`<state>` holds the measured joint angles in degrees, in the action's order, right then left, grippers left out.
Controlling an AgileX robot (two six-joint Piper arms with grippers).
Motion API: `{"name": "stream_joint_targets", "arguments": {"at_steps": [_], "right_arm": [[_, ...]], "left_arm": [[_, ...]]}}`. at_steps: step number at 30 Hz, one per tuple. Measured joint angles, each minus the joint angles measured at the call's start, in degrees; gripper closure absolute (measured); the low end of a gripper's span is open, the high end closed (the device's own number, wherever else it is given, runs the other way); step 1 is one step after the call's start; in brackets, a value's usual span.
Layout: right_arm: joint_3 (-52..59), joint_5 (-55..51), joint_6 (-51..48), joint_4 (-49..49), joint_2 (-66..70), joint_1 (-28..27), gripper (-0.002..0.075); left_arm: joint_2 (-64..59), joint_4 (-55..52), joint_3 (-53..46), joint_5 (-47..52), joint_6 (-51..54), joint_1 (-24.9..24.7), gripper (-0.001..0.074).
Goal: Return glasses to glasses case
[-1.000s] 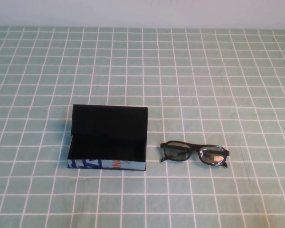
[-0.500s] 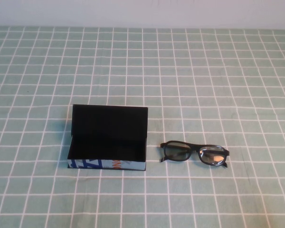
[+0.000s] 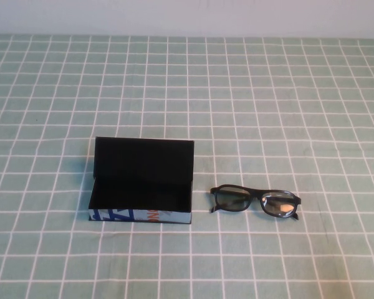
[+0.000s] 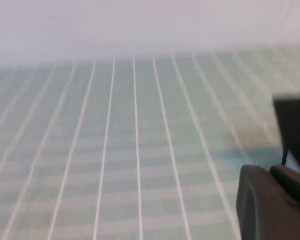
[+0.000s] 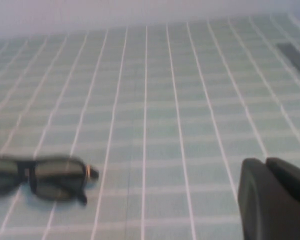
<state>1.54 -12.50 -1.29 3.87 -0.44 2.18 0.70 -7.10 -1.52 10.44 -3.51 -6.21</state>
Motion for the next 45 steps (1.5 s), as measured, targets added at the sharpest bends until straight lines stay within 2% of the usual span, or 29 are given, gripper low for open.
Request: {"name": "stream_joint_targets", "arguments": {"at_steps": [6,10,16,25,27,30,34,38,41,45], "right_arm": [[0.00,25.34,0.00,0.04,0.00,0.00,0.0739],[0.00,40.36,0.00,0.14,0.00,0.00,0.0739],[0.00,50.85,0.00,0.29,-0.14,0.00,0.0739],[-0.65,61.40,0.00,0.55,-0.40,0.00,0.0739],[-4.08,60.80,0.16,0.88,-0.40,0.00,0.0739],[-12.75,56.08,1.99,0.81,-0.40,0.00,0.0739],[-26.97,44.80,6.69,0.81,0.47,0.00,0.0739],[-40.67,32.79,8.86,0.81,7.05,0.00,0.0739],[-49.69,21.99,9.01,0.81,14.00,0.00,0.0739],[-59.50,6.62,9.23,1.73,24.38,0.00,0.0739]], "left_arm": [[0.00,-0.12,0.00,-14.51,-0.43,0.00,0.0734],[0.00,-0.22,0.00,-17.15,-0.60,0.00,0.0734],[0.00,-0.22,0.00,-19.70,0.04,0.00,0.0734],[0.00,1.08,0.00,-47.61,-4.25,0.00,0.0733],[0.00,1.84,0.97,-50.73,-5.72,0.00,0.0733],[0.02,2.66,5.53,-49.95,-6.93,0.00,0.0733],[0.02,3.00,14.74,-44.93,-7.25,0.00,0.0734],[-3.91,3.00,24.45,-40.42,-7.25,0.00,0.0733],[-8.79,3.00,32.34,-32.04,-7.30,0.00,0.0733],[-17.14,3.00,43.59,-13.70,-7.39,0.00,0.0733]]}}
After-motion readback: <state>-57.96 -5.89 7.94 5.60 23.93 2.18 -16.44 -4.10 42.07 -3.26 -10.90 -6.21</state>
